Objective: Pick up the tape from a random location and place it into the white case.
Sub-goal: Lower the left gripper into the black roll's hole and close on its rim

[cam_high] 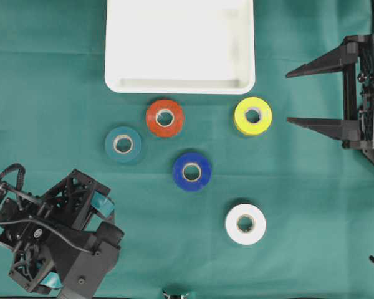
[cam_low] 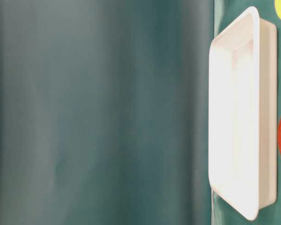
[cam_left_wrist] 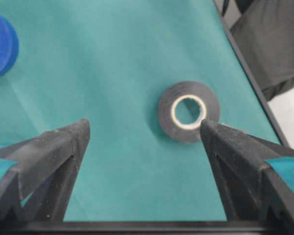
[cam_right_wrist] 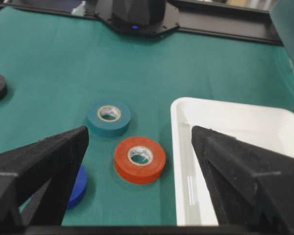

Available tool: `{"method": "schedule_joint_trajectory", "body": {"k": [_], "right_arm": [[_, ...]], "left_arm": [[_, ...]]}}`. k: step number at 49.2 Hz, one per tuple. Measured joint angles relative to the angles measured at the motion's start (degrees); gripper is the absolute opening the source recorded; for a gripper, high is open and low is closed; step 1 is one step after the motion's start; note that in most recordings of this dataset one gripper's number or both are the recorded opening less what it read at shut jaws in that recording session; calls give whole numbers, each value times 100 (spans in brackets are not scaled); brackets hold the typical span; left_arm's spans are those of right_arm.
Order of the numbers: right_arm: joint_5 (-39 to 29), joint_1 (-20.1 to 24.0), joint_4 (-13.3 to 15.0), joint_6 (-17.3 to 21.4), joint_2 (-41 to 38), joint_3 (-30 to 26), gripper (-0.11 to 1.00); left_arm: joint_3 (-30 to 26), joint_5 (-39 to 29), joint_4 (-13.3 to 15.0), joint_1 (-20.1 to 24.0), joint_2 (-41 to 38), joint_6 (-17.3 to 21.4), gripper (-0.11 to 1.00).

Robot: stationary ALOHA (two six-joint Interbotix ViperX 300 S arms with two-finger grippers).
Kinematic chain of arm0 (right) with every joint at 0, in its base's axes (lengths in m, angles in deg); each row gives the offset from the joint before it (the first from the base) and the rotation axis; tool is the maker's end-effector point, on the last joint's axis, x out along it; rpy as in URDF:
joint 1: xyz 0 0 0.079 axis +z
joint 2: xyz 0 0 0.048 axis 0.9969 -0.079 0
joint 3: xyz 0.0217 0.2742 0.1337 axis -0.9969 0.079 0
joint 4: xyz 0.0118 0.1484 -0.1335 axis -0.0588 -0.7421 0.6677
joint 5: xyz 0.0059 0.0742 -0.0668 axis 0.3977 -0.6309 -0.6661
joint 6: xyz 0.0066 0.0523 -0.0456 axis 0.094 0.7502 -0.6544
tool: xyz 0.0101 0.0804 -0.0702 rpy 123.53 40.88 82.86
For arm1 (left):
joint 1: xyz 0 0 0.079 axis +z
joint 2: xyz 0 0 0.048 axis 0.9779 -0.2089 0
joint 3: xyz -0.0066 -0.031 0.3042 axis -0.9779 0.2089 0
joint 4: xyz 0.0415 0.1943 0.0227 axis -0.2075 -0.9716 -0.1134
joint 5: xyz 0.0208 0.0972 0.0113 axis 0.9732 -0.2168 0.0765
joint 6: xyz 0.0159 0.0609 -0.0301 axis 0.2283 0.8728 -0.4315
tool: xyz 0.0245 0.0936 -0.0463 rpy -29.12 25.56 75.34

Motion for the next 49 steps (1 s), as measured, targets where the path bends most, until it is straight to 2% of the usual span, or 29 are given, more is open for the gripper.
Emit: {"method": "schedule_joint_trajectory", "body": {"k": [23,49], "right_arm": [[-70,0,0,0,0,0,92],[-193,0,-9,9,-9,0,92]], "left_arm": [[44,185,-26,0,-220,-18,98],[729,896,-26,-105,-738,-26,98]]}}
